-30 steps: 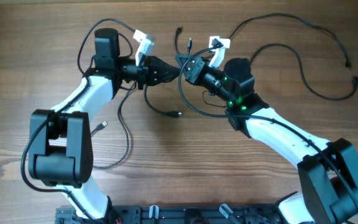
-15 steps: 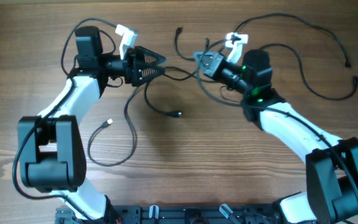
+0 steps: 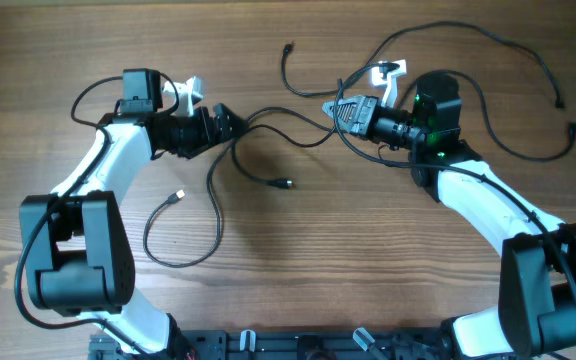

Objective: Untangle cables

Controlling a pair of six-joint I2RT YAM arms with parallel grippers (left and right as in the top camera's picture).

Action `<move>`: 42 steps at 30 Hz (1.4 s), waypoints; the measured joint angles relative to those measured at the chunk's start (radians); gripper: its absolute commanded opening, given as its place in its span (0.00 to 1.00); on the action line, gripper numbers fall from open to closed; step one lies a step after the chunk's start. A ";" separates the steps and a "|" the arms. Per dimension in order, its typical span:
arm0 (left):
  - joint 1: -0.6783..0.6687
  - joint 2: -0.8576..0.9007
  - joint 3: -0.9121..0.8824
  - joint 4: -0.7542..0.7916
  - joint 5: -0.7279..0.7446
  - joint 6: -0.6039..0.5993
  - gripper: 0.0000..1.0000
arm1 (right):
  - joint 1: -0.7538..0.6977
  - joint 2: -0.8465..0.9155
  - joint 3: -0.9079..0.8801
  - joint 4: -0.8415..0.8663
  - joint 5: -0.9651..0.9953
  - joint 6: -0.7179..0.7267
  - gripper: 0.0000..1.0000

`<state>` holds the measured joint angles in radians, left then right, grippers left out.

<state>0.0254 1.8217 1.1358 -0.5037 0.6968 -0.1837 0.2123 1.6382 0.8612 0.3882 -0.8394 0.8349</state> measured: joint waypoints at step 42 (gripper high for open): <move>0.067 -0.140 -0.110 -0.539 -0.792 0.756 0.76 | 0.000 0.000 0.000 -0.159 0.022 -0.265 0.04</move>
<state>0.0921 1.6814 1.0260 -1.0424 -0.0952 0.5720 0.2123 1.6382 0.8612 0.2287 -0.8177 0.5701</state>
